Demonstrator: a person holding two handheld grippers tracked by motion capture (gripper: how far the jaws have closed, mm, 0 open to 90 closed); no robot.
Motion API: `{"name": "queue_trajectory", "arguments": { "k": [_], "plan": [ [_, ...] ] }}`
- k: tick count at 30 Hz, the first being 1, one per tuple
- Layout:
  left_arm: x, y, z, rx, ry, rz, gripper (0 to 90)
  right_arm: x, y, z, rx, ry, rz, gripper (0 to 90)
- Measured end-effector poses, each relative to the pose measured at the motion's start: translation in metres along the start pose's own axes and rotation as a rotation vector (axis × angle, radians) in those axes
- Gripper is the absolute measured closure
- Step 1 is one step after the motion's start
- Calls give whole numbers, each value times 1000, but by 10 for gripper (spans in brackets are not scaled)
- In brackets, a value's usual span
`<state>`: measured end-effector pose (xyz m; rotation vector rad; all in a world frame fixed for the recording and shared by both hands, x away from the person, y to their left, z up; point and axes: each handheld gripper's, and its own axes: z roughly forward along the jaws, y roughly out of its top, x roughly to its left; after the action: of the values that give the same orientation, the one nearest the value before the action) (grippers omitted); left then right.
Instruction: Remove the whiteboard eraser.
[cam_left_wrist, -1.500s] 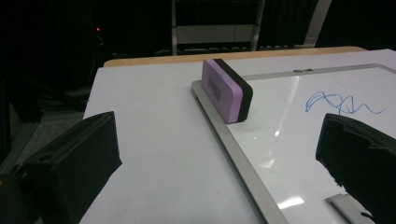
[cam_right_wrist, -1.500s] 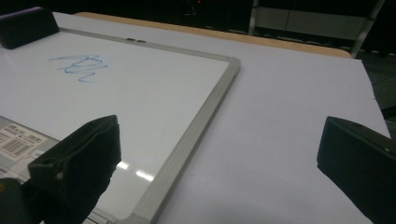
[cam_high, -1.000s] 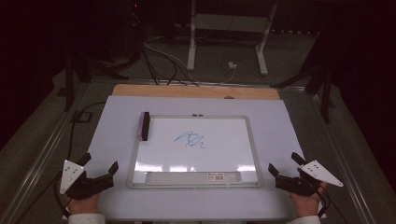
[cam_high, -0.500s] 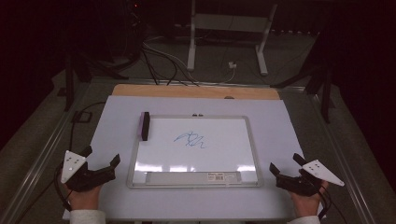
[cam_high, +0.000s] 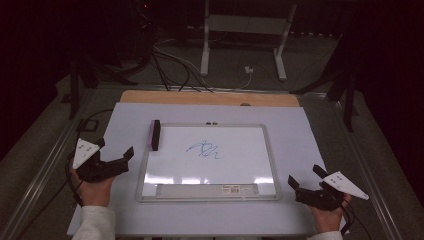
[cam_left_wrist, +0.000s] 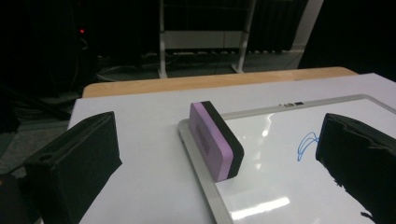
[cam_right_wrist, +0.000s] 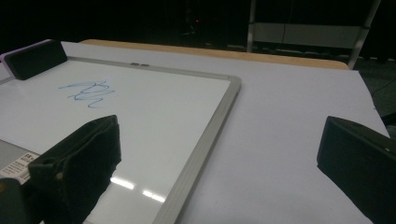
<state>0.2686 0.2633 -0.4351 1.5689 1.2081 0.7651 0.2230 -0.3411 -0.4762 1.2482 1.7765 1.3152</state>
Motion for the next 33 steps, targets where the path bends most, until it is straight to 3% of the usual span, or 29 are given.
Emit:
{"name": "queue_trajectory", "arguments": {
  "k": [14,23,33],
  "plan": [
    [3,24,38,26,-37,2,5,0,1,1,-4,-3,3,0],
    [7,26,60,54,-33,2,5,-3,1,-2,-12,-20,12,0],
    [11,26,79,60,-19,-25,5,-5,1,-4,-16,-28,23,0]
  ]
}}
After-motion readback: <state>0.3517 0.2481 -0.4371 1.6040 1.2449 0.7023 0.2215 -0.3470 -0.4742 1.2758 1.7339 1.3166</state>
